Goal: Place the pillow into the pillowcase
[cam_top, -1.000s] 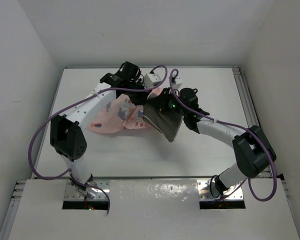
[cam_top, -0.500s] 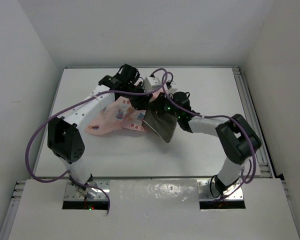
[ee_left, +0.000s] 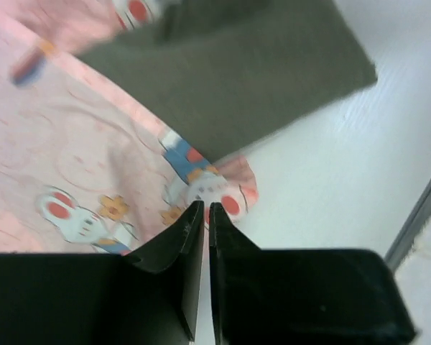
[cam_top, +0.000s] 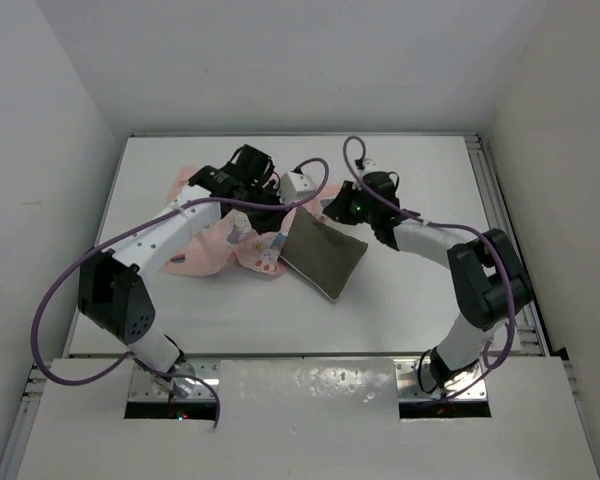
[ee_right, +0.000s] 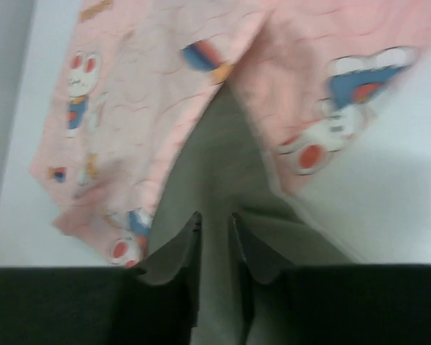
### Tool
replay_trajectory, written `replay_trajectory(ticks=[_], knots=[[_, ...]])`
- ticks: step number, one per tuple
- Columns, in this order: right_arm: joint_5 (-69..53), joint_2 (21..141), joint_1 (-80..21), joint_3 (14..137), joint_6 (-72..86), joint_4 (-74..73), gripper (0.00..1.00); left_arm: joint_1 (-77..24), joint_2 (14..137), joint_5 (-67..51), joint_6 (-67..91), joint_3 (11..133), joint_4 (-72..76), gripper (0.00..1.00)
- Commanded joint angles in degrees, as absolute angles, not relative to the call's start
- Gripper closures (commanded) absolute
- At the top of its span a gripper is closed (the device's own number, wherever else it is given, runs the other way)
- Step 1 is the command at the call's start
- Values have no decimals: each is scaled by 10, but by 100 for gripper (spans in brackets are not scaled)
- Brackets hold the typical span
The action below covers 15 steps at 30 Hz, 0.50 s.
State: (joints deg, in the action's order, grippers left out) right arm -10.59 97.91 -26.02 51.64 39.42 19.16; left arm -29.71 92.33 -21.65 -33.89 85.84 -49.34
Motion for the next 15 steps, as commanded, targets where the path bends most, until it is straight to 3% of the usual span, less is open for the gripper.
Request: replay_trajectory(ticks=[1, 2, 4, 6, 7, 10, 15], knots=[[-92, 970, -209, 562, 399, 113, 87, -311, 917, -189, -345, 803, -498, 94], [-91, 977, -202, 571, 401, 96, 86, -322, 924, -180, -340, 782, -495, 92], [-81, 1000, -193, 603, 403, 87, 67, -333, 930, -144, -333, 759, -471, 74], [-67, 1023, -194, 633, 400, 74, 55, -353, 946, -94, -326, 734, -447, 52], [-56, 1053, -196, 663, 403, 66, 46, -359, 951, -77, -325, 729, -439, 48], [-2, 1118, -196, 727, 427, 13, 32, -367, 975, -35, -317, 708, -400, 40], [40, 1213, -204, 804, 469, -60, 26, -374, 1010, -60, -311, 699, -376, 34]])
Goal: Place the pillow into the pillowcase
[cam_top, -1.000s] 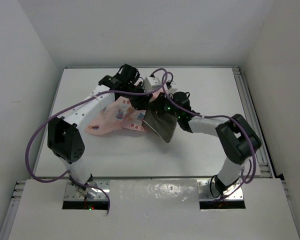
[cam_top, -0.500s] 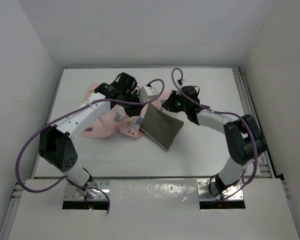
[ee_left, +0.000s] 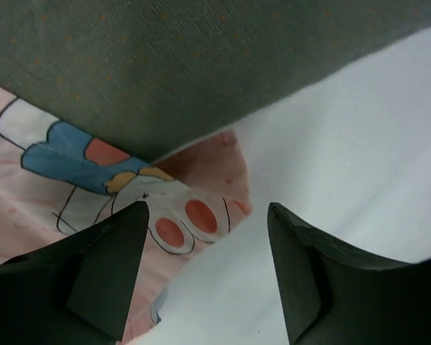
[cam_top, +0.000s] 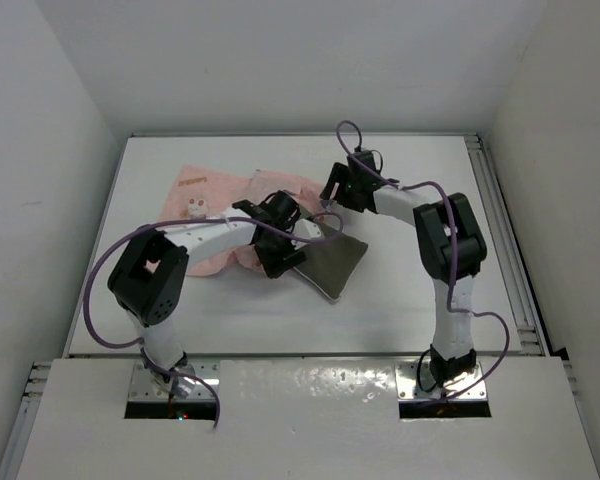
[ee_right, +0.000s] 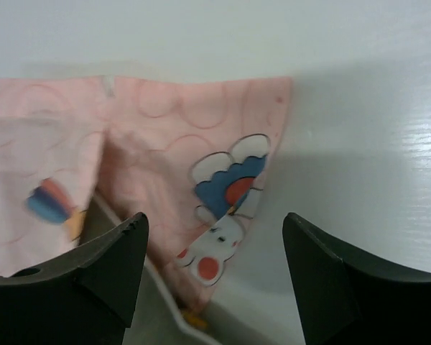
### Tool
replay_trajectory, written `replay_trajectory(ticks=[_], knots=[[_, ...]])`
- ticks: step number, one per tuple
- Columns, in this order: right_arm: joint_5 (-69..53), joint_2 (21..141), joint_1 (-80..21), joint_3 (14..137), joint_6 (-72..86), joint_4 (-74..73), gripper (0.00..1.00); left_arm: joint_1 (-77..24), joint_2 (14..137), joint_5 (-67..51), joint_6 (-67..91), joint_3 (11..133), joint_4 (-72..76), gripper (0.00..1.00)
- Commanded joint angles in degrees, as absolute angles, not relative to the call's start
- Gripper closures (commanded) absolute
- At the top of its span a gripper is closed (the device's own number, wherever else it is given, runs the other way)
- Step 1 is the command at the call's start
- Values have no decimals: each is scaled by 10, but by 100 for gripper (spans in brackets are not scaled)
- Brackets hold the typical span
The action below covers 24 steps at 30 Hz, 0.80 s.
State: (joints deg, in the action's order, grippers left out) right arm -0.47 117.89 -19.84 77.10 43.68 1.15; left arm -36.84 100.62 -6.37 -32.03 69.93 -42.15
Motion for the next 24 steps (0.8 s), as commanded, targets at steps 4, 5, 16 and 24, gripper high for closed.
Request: replay_trajectory(ticks=[4, 5, 16, 24], knots=[[40, 1261, -209, 837, 485, -76, 26, -382, 1020, -47, -313, 675, -354, 34], [40, 1273, -210, 838, 489, -75, 29, -382, 1023, -41, -312, 662, -336, 36], [-30, 1270, -198, 771, 535, -4, 100, -353, 1011, -201, -311, 712, -386, 100], [-117, 1059, -164, 569, 560, 145, 100, -331, 968, -394, -351, 891, -518, 100]])
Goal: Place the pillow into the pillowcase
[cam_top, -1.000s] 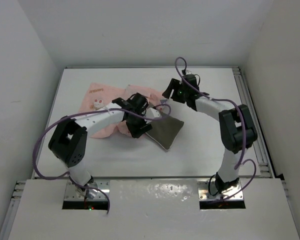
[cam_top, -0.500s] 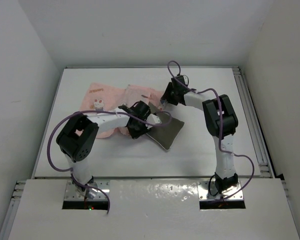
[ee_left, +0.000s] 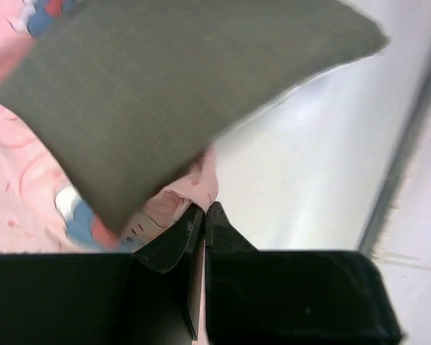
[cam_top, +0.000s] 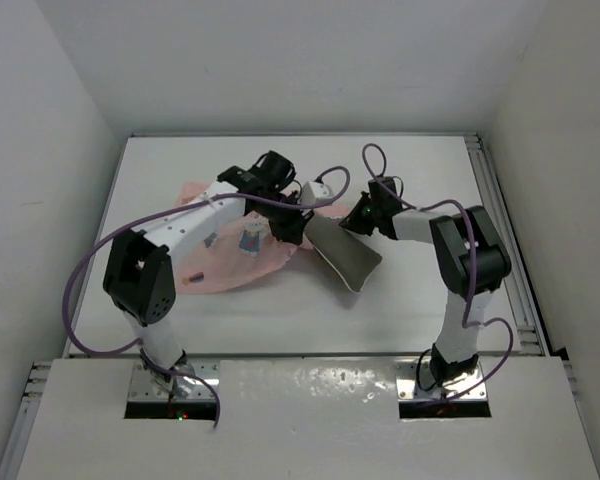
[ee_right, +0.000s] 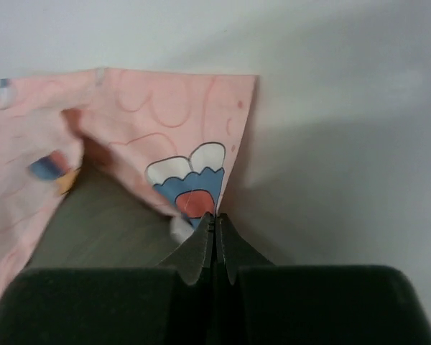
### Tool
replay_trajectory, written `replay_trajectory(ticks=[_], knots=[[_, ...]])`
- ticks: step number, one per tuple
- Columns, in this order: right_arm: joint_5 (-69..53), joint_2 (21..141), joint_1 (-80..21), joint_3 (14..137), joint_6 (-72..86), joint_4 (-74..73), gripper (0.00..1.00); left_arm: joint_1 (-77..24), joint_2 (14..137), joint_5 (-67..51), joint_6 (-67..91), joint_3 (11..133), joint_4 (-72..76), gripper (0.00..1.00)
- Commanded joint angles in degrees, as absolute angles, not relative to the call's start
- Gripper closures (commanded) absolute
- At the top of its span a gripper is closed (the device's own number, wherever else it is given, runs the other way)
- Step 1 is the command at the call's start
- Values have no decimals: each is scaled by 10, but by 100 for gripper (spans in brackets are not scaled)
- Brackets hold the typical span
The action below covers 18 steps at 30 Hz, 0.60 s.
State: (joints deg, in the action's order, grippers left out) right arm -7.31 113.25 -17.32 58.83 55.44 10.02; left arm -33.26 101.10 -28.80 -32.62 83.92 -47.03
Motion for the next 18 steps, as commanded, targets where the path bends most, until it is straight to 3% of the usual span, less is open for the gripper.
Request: replay_trajectory(ticks=[1, 10, 14, 18], knots=[[-127, 1027, -161, 563, 560, 142, 100, -318, 977, -407, -357, 929, -546, 100], [-293, 932, -87, 605, 560, 67, 100, -164, 988, -572, -295, 1082, -564, 100], [-316, 923, -74, 667, 480, -42, 100, -120, 975, -532, -272, 1060, -525, 100], [-300, 911, -76, 633, 481, -44, 100, -130, 955, -439, -317, 1007, -511, 100]])
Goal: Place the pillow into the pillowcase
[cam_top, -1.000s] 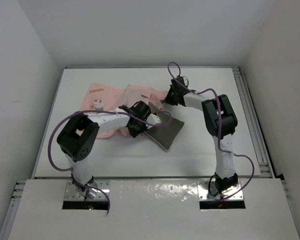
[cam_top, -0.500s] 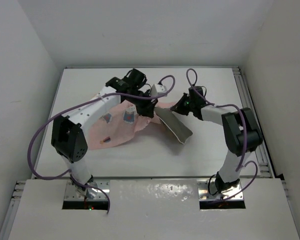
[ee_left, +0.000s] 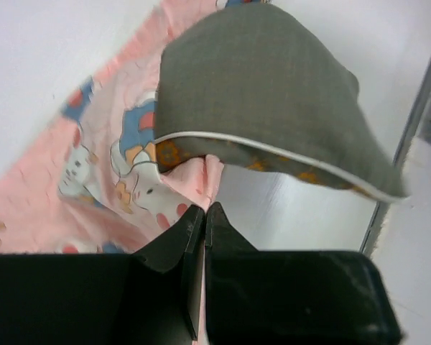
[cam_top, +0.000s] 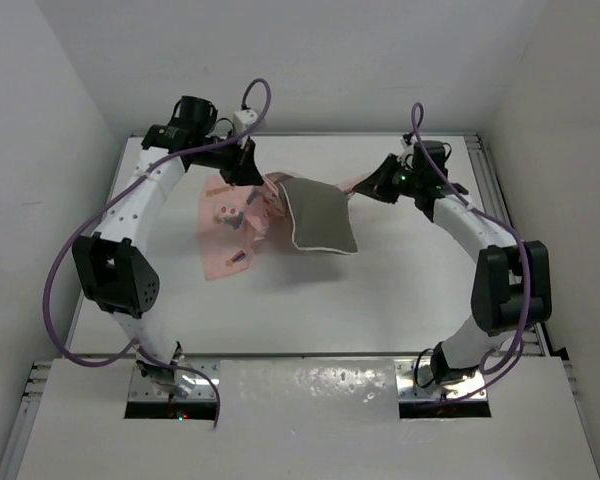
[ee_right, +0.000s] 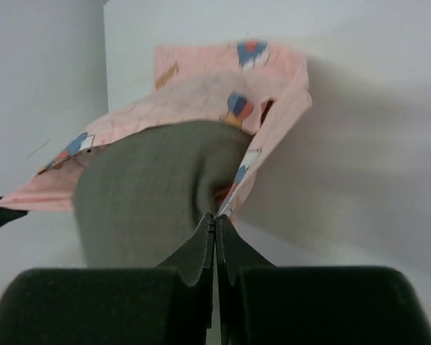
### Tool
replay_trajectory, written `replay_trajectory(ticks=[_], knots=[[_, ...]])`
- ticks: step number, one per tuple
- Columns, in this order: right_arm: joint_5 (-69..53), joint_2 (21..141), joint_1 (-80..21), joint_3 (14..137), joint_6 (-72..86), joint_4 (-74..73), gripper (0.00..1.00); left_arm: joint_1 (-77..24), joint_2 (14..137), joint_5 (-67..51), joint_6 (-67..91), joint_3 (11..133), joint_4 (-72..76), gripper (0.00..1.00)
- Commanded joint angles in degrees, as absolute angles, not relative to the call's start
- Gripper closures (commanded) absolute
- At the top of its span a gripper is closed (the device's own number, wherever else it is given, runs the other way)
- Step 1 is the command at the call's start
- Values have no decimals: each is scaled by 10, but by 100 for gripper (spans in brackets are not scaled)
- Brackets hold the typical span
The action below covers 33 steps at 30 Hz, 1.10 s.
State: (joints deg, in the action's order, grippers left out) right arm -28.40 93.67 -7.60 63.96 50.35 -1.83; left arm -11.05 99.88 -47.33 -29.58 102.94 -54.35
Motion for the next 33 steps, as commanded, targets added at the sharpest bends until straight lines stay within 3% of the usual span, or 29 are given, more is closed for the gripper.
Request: replay_trajectory(ticks=[1, 10, 16, 19, 20, 21, 23, 24, 26, 33], knots=[[-301, 908, -76, 628, 491, -40, 100, -128, 954, -428, -321, 1001, -502, 100], [-316, 850, -64, 650, 507, -48, 100, -21, 962, -481, -257, 1061, -462, 100], [-244, 848, -106, 676, 380, -112, 97, -85, 933, -369, -382, 924, -474, 100], [-177, 863, -185, 680, 308, -150, 70, -105, 920, -324, -417, 830, -468, 99], [-164, 877, -203, 679, 296, -148, 51, -98, 913, -319, -420, 797, -468, 100], [-165, 885, -232, 677, 290, -140, 39, -90, 909, -316, -424, 783, -469, 100], [-165, 916, -255, 677, 293, -113, 24, -63, 886, -311, -432, 747, -471, 100], [-163, 927, -275, 678, 301, -101, 11, -56, 877, -306, -435, 735, -470, 100], [-162, 972, -295, 694, 310, -73, 1, -32, 844, -285, -442, 695, -462, 100], [-175, 1099, -388, 769, 339, 18, 1, 21, 792, -219, -438, 575, -413, 100]])
